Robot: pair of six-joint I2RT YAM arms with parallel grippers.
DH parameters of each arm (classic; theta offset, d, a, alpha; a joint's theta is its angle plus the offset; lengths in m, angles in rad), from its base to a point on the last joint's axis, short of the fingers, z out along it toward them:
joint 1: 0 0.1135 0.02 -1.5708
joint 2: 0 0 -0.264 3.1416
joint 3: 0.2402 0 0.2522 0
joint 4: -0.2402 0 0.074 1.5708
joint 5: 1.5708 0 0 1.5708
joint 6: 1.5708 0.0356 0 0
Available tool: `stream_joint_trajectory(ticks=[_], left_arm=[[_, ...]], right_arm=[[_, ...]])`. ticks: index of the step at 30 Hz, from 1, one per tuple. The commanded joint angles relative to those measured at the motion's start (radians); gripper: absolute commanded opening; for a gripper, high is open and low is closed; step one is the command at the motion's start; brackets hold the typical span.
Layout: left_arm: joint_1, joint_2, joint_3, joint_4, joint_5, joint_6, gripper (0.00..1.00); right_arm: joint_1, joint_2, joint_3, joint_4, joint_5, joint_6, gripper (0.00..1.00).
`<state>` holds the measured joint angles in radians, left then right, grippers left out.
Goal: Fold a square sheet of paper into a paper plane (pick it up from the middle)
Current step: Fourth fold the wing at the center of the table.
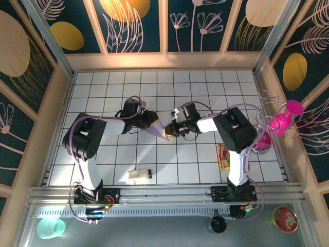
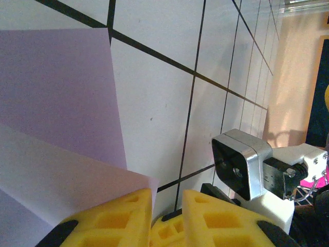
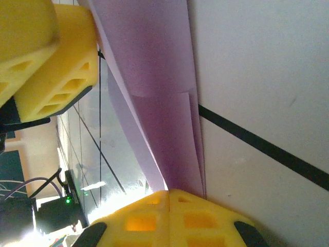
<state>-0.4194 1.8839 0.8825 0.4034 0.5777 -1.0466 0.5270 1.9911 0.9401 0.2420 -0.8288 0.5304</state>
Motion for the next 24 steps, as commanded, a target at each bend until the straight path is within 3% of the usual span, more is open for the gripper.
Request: stream_joint_trajectory(ticks=[1, 16, 24], left_arm=[[-0.005, 0.023, 0.025, -0.004, 0.027, 0.027, 0.22], [-0.006, 0.093, 0.083, -0.02, 0.023, 0.034, 0.2], [-0.005, 0.095, 0.084, -0.038, 0.002, 0.037, 0.19]], right_arm=[[-0.02, 0.039, -0.025, -0.011, 0.014, 0.015, 0.05], [-0.028, 0.031, -0.022, -0.007, 0.008, 0.033, 0.06], [-0.031, -0.057, -0.022, 0.007, 0.004, 0.045, 0.2]])
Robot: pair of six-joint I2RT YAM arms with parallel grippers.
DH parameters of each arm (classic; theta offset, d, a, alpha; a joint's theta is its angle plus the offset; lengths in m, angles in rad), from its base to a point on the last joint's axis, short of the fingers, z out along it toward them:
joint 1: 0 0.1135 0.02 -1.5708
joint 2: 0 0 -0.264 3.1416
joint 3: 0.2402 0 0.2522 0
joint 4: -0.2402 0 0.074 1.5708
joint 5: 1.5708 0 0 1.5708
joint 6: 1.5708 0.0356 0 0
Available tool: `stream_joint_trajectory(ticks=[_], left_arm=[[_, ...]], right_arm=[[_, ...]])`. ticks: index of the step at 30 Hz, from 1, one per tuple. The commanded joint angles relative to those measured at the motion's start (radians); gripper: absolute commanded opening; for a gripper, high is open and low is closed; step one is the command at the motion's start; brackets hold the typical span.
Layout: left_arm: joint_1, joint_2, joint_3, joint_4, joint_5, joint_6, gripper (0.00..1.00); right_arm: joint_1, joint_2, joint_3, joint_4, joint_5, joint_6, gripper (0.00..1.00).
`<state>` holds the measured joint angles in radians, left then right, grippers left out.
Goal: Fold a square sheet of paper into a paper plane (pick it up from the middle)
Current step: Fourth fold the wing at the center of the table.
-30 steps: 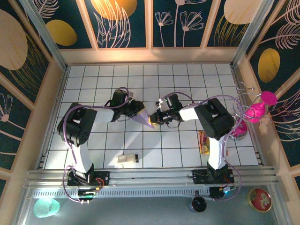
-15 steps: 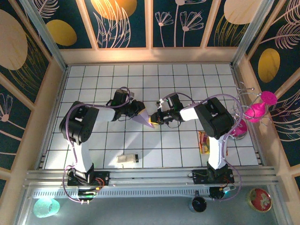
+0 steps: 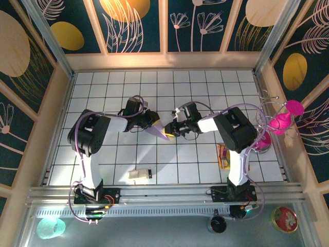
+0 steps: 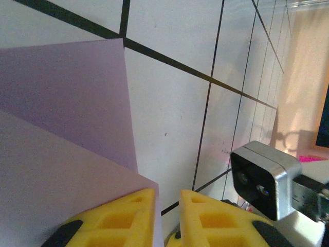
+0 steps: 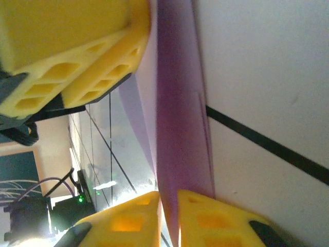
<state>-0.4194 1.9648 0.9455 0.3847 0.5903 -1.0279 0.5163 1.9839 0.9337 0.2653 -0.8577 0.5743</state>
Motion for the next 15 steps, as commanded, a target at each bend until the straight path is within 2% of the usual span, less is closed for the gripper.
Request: stream_joint_trajectory(ticks=[1, 9, 15], left_arm=[[-0.006, 0.015, 0.02, -0.02, -0.013, 0.019, 0.19], [-0.006, 0.015, 0.021, -0.024, -0.022, 0.017, 0.19], [-0.005, 0.016, 0.021, -0.029, -0.028, 0.015, 0.19]], right_arm=[[-0.02, -0.065, -0.016, -0.018, 0.035, -0.001, 0.22], [-0.002, -0.1, 0.025, -0.167, 0.211, -0.12, 0.3], [0.062, -0.092, 0.058, -0.231, 0.324, -0.176, 0.43]])
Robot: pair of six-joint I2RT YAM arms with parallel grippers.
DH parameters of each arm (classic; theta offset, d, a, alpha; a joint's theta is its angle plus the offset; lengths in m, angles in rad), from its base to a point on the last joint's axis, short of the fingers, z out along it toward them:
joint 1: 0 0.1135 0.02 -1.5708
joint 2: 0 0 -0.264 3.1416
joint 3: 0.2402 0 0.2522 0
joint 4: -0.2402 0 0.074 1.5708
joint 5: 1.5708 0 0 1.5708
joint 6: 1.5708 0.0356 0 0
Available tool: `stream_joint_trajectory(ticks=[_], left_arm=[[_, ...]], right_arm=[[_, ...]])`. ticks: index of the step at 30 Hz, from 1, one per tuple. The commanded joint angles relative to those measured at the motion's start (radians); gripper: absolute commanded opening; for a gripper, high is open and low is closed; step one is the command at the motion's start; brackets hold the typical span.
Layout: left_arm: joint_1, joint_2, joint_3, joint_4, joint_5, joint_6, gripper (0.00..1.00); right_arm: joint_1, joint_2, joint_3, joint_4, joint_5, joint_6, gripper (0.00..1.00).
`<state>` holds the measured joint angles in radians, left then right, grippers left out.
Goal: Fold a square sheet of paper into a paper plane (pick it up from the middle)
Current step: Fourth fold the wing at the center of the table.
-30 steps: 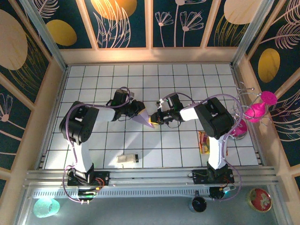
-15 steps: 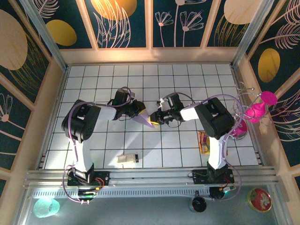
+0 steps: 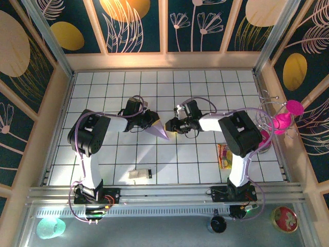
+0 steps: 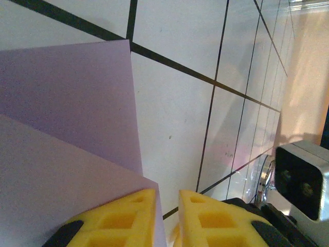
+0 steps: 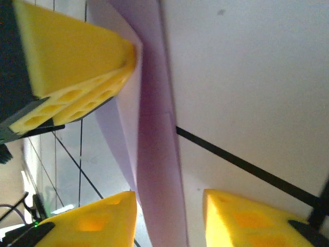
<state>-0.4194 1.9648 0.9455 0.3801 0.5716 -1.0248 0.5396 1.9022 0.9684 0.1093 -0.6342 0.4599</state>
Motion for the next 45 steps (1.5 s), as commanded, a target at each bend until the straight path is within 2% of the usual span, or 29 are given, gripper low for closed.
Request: stream_joint_trajectory(ticks=[1, 19, 31, 45], left_arm=[[-0.007, 0.016, 0.021, -0.025, -0.009, 0.012, 0.19], [-0.005, 0.034, 0.064, -0.043, -0.012, 0.014, 0.19], [-0.005, 0.04, 0.064, -0.047, -0.015, 0.019, 0.19], [-0.005, 0.05, 0.08, -0.053, -0.012, 0.026, 0.19]], right_arm=[[0.047, -0.009, 0.029, -0.082, 0.112, -0.067, 0.43], [0.093, 0.071, 0.058, -0.167, 0.152, -0.157, 0.45], [0.078, 0.103, 0.041, -0.152, 0.117, -0.134, 0.25], [0.079, 0.126, 0.044, -0.176, 0.125, -0.138, 0.22]])
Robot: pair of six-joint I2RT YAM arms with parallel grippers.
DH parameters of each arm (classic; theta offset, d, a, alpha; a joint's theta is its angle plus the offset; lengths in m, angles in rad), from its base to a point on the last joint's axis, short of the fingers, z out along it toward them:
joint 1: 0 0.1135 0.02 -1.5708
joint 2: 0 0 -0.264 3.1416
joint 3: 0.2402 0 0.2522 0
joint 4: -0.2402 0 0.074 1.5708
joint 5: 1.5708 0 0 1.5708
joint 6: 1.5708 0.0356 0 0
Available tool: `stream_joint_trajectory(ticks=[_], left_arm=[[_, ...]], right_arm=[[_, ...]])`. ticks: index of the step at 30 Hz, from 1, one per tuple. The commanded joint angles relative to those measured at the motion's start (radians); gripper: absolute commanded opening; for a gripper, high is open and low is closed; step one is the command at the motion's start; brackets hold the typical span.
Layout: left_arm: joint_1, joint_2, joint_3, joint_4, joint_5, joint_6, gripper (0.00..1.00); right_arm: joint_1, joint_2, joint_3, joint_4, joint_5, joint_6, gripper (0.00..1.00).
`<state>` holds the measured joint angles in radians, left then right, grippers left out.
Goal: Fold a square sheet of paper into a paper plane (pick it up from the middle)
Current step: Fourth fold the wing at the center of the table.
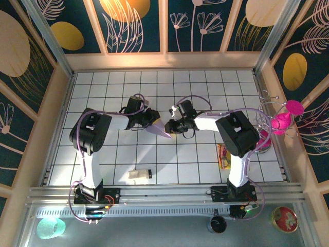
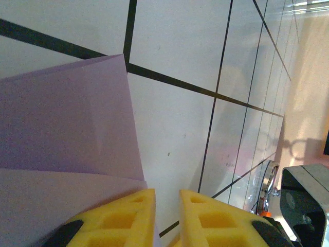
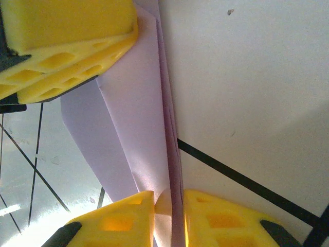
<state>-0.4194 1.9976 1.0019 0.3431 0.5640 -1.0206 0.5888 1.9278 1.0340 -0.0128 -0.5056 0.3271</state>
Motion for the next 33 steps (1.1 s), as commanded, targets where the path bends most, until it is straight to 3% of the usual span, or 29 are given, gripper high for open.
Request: stream_joint_trajectory(ticks=[1, 33], left_arm=[[-0.005, 0.018, 0.024, -0.016, -0.003, 0.024, 0.19], [-0.005, 0.056, 0.013, -0.075, -0.034, 0.051, 0.19]], right_arm=[[0.029, 0.102, -0.021, -0.054, -0.002, -0.007, 0.22], [0.034, 0.074, -0.01, -0.069, 0.001, 0.01, 0.22]])
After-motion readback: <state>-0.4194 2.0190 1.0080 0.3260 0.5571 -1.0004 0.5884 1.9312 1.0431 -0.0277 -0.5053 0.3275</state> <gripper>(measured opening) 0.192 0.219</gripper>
